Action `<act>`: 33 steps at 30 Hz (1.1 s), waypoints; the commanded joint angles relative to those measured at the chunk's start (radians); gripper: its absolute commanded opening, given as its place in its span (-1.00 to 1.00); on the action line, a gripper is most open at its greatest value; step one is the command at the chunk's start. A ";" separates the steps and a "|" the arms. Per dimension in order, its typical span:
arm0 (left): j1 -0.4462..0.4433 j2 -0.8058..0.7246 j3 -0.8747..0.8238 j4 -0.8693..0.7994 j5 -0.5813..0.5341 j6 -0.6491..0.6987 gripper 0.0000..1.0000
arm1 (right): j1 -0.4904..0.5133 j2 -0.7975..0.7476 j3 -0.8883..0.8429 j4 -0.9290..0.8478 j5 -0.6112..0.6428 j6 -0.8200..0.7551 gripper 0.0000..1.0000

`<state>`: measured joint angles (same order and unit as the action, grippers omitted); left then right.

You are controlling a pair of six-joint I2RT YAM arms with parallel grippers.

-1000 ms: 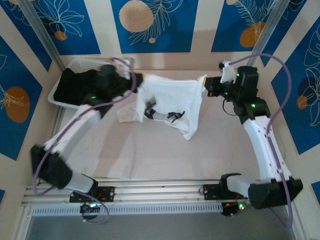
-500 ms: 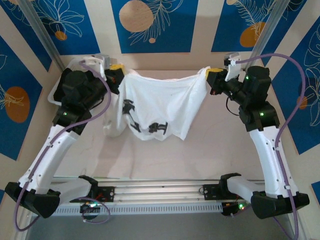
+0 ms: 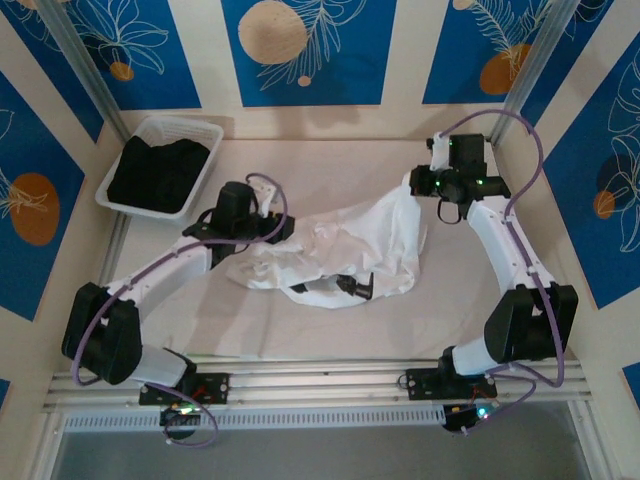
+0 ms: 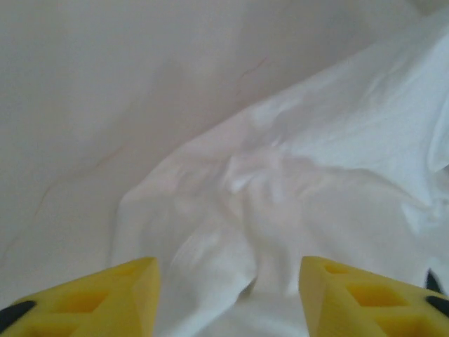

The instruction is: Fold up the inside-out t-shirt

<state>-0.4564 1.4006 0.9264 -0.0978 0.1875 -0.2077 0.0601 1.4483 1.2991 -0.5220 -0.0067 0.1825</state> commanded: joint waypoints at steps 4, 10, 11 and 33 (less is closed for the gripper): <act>0.024 0.059 -0.020 0.037 0.049 -0.009 0.22 | -0.008 -0.045 -0.014 0.025 -0.015 0.012 -1.00; 0.000 0.213 0.093 -0.002 0.119 0.016 0.26 | -0.008 -0.083 -0.055 0.033 -0.024 0.021 -1.00; -0.009 0.235 0.105 -0.009 0.119 0.019 0.27 | -0.008 -0.085 -0.057 0.034 -0.022 0.024 -1.00; 0.158 0.210 0.463 0.008 0.191 -0.120 -1.00 | -0.078 -0.092 0.333 0.029 -0.072 0.039 -1.00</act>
<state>-0.3531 1.7367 1.2892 -0.1501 0.3599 -0.2764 0.0082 1.3846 1.5143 -0.5205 -0.0525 0.2096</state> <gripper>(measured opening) 0.046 0.065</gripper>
